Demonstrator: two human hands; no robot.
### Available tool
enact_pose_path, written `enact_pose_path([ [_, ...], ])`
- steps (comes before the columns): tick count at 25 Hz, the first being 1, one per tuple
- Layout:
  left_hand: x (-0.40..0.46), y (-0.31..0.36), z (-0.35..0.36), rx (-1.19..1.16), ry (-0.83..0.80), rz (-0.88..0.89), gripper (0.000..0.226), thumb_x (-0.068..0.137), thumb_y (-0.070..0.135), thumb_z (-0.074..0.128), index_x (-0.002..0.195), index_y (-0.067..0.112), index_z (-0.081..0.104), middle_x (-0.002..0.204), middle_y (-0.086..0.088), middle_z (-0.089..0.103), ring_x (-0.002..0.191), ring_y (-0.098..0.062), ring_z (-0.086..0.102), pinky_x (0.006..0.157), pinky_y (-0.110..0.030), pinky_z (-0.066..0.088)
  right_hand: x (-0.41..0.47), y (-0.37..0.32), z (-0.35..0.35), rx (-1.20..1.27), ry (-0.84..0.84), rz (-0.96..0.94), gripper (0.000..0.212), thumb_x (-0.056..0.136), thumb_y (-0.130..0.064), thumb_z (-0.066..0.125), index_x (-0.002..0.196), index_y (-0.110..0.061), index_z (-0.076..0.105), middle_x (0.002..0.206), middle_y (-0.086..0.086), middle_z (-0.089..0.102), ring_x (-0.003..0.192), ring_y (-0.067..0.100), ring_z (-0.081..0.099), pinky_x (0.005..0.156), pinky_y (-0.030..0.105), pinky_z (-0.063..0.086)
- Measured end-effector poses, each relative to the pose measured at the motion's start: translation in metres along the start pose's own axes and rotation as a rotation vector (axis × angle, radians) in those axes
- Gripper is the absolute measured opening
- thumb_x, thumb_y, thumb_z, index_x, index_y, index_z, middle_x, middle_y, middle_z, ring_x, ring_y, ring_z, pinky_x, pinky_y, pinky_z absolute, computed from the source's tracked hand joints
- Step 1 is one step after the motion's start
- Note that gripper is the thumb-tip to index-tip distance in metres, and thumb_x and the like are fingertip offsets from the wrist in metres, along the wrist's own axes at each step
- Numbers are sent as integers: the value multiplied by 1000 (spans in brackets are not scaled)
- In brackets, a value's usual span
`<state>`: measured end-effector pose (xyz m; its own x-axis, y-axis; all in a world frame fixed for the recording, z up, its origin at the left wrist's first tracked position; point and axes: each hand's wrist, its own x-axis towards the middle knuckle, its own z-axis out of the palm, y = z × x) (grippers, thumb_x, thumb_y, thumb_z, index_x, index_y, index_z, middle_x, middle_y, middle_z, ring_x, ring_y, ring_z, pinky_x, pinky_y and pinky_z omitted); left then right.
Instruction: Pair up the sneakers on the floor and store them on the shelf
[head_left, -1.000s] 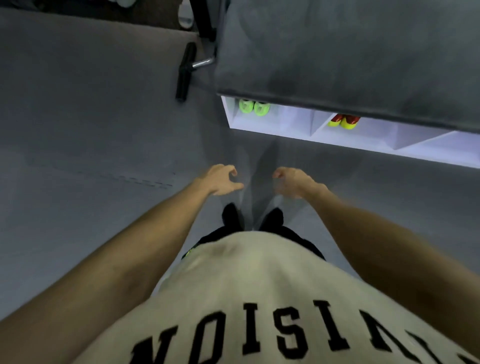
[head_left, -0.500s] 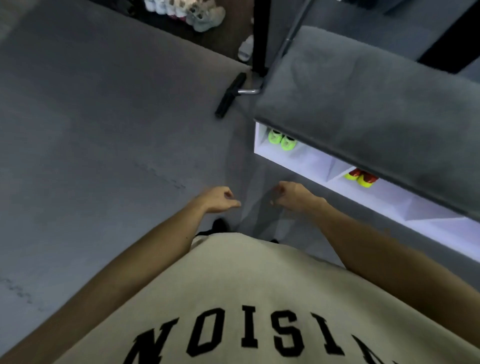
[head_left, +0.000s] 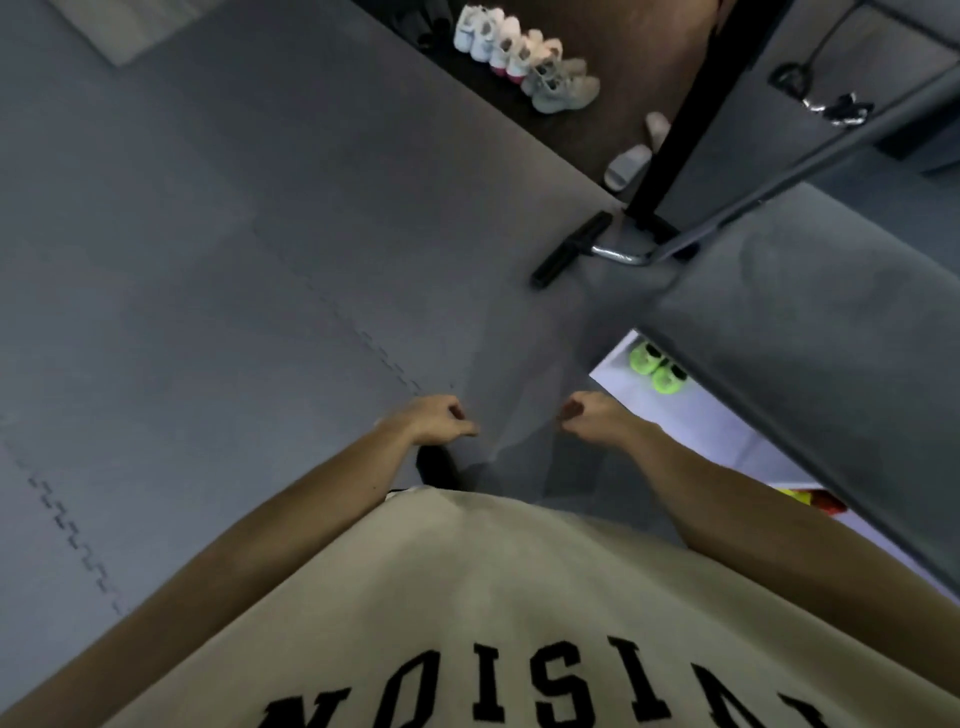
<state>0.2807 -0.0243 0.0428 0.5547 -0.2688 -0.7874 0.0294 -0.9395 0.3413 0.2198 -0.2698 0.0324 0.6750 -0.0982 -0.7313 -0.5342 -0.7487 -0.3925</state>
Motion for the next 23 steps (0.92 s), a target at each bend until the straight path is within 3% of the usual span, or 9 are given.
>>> enact_pose_path([
  [5, 30, -57, -97, -30, 2, 7, 43, 92, 44, 59, 122, 14, 58, 127, -6, 60, 113, -24, 56, 92, -32, 43, 59, -100, -10, -7, -2, 12, 34, 79, -23, 72, 112, -13, 66, 120, 7, 66, 112, 24, 61, 92, 26, 45],
  [10, 77, -81, -175, -4, -50, 23, 43, 95, 40, 56, 126, 11, 56, 131, -8, 58, 118, -25, 55, 95, -33, 43, 118, -170, -38, 5, -23, 20, 37, 82, -22, 71, 116, -11, 65, 121, 10, 66, 109, 26, 62, 93, 31, 49],
  [15, 147, -78, -262, 68, -96, 37, 42, 95, 37, 55, 126, 8, 57, 129, -10, 59, 116, -26, 56, 97, -33, 44, 205, -223, -83, -3, -76, 10, 32, 86, -25, 69, 113, -8, 67, 118, 13, 66, 103, 25, 62, 84, 29, 48],
  [19, 210, -59, -349, 60, -71, 12, 44, 95, 36, 56, 127, 7, 54, 131, -11, 57, 117, -28, 55, 95, -33, 43, 279, -270, -137, -37, -91, -1, 22, 86, -24, 68, 103, -10, 69, 115, 13, 67, 110, 28, 62, 83, 28, 46],
  [23, 268, -29, -433, 21, -40, 11, 42, 95, 35, 57, 126, 7, 56, 129, -10, 58, 116, -28, 55, 93, -32, 43, 345, -316, -212, -30, -76, -4, 33, 85, -27, 70, 110, -6, 68, 116, 12, 67, 108, 29, 62, 90, 32, 49],
])
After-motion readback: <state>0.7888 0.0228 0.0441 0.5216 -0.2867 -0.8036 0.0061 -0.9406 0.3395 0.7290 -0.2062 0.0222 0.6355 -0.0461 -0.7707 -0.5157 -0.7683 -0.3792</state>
